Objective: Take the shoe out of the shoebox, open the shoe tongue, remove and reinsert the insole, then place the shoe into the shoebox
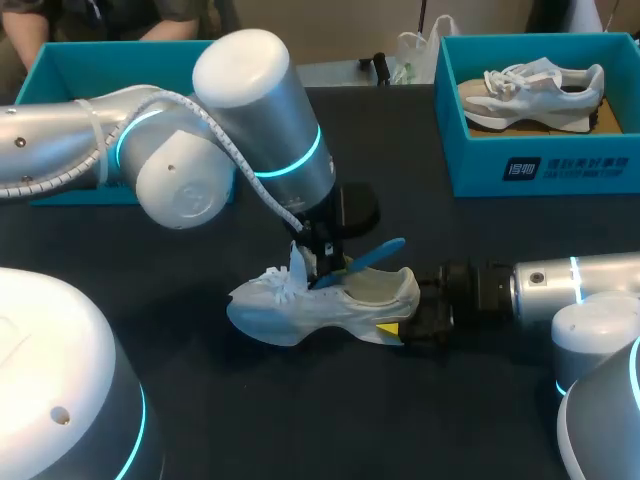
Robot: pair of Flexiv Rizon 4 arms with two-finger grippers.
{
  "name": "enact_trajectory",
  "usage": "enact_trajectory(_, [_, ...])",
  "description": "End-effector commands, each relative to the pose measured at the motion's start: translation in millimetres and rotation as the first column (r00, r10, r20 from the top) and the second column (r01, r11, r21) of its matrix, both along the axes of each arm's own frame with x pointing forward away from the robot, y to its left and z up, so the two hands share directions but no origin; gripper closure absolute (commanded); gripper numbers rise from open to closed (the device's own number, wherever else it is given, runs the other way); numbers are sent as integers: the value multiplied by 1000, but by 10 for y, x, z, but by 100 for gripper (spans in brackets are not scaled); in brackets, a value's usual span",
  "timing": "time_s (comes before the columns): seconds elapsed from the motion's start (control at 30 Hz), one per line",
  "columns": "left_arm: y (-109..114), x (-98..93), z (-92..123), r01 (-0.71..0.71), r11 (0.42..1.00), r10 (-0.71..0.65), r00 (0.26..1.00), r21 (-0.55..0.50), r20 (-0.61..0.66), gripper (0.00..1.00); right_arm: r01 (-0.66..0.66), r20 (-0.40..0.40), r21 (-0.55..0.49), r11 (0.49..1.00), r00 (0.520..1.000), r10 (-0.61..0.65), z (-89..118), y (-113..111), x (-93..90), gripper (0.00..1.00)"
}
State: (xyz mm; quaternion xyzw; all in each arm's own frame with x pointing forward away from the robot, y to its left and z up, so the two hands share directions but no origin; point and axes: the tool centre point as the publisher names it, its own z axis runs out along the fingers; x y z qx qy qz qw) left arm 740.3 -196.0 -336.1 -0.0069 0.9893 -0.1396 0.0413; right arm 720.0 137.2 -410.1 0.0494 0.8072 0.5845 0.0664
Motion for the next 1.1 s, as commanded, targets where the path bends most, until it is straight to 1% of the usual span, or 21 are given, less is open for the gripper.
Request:
enact_trajectory(0.03, [-197,-41,-14,-16,999,13,997,40,76,100,0,0,-3,1000,1000,0,16,16,-18,100])
enact_trajectory(0.13, [-268,-35,-39,-23,998,16,993,53,114,100,0,0,-3,1000,1000,0,16,16,-18,100])
enact_trajectory(0.23, [-291,-22,-28,-26,998,19,992,53,126,100,0,0,-3,1000,1000,0,16,16,-18,100])
enact_trajectory(0.27, [-282,-25,-3,-27,998,20,992,51,126,87,0,0,-3,1000,1000,0,16,16,-18,100])
enact_trajectory(0.3, [-270,-28,19,-28,998,22,992,48,128,72,0,0,-3,1000,1000,0,16,16,-18,100])
enact_trajectory(0.33, [-257,-34,38,-28,999,22,992,46,128,61,0,0,-3,1000,1000,0,16,16,-18,100])
enact_trajectory(0.37, [-248,-37,51,-30,999,24,991,41,130,53,0,0,-3,1000,1000,0,16,16,-18,100])
enact_trajectory(0.4, [-239,-42,64,-35,999,29,989,38,143,40,0,0,-3,1000,1000,0,16,16,-18,100])
enact_trajectory(0.43, [-230,-48,78,-36,999,30,989,37,147,32,0,0,-3,1000,1000,0,16,16,-18,100])
enact_trajectory(0.5, [-219,-60,110,-43,999,38,987,31,158,30,0,0,-3,1000,1000,0,16,16,-18,100])
enact_trajectory(0.8, [-214,-188,299,-42,999,42,985,-1,167,30,0,0,-3,1000,1000,0,16,16,-18,100])
enact_trajectory(0.9, [-206,-228,335,-42,999,44,986,-13,163,31,0,0,-3,1000,1000,0,16,16,-18,100])
enact_trajectory(1.1, [-216,-258,399,-49,998,53,985,-33,162,37,0,0,-3,1000,1000,0,16,16,-18,100])
